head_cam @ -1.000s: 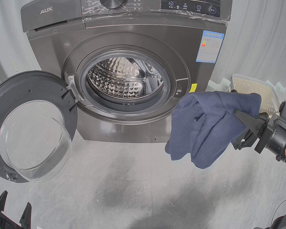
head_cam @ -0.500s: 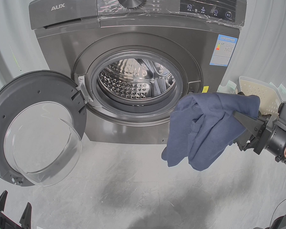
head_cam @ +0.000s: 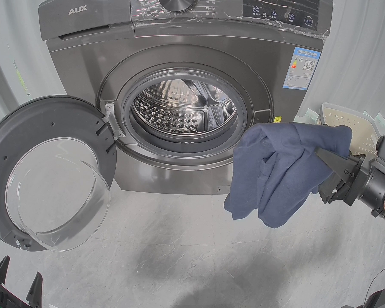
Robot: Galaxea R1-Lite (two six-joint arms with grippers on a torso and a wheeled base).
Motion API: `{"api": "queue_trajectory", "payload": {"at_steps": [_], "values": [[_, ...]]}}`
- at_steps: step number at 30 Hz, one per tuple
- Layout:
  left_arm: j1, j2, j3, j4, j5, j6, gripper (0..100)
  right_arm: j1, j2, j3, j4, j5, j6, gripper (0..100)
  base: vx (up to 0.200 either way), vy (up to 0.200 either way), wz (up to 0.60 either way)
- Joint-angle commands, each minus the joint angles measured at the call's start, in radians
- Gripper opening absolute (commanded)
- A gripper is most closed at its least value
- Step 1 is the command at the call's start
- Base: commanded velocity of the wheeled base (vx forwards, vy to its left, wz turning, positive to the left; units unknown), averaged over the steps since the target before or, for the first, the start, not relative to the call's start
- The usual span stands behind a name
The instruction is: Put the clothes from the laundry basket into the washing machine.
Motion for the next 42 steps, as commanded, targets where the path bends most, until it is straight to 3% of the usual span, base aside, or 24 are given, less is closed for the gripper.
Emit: {"api": "queue_trajectory", "payload": {"at_steps": [1,10,16,22,30,31,33,34,35,36,37,38,39,42], "values": [[0.000,-0.017,0.014,0.000,0.000,0.000,100,0.008,-0.004,-0.001,0.000,0.001,-0.001,0,0.000,0.000,0.00],[0.000,-0.017,0.014,0.000,0.003,-0.002,100,0.037,0.052,0.004,-0.003,0.002,0.002,0,0.000,0.000,0.00],[0.005,-0.018,0.016,0.000,0.006,0.026,100,0.079,0.106,0.007,-0.005,-0.018,-0.001,0,0.000,0.000,0.00],[0.005,-0.018,0.016,0.001,0.009,0.012,100,0.112,0.177,-0.061,-0.029,-0.059,-0.002,0,0.000,0.000,0.00],[-0.003,-0.001,0.016,0.000,-0.012,0.038,100,0.160,0.244,-0.136,-0.109,-0.062,0.027,0,0.000,0.000,0.00],[0.003,-0.018,0.014,-0.003,-0.031,0.050,100,0.164,0.249,-0.138,-0.117,-0.062,0.032,0,0.000,0.000,0.00],[0.005,-0.018,-0.049,-0.045,-0.046,0.035,100,0.175,0.263,-0.148,-0.124,-0.062,0.036,0,0.000,0.000,0.00],[0.006,-0.018,-0.058,-0.048,-0.046,0.035,100,0.175,0.264,-0.148,-0.124,-0.062,0.036,0,0.000,0.000,0.00],[0.006,0.020,-0.165,-0.060,-0.068,0.040,100,0.177,0.282,-0.161,-0.127,-0.061,0.041,0,0.000,0.000,0.00],[-0.003,0.062,-0.196,-0.057,-0.101,0.044,100,0.177,0.290,-0.171,-0.135,-0.061,0.044,0,0.000,0.000,0.00],[-0.003,0.062,-0.196,-0.057,-0.101,0.044,100,0.177,0.290,-0.171,-0.135,-0.061,0.044,0,0.000,0.000,0.00],[-0.014,0.137,-0.213,-0.058,-0.172,0.041,100,0.189,0.305,-0.187,-0.155,-0.061,0.044,0,0.000,0.000,0.00],[-0.017,0.160,-0.214,-0.060,-0.192,0.040,100,0.192,0.312,-0.188,-0.163,-0.062,0.044,0,0.000,0.000,0.00],[-0.021,0.361,-0.217,-0.098,-0.321,0.032,100,0.197,0.364,-0.214,-0.207,-0.065,0.042,0,0.000,0.000,0.00]]}}
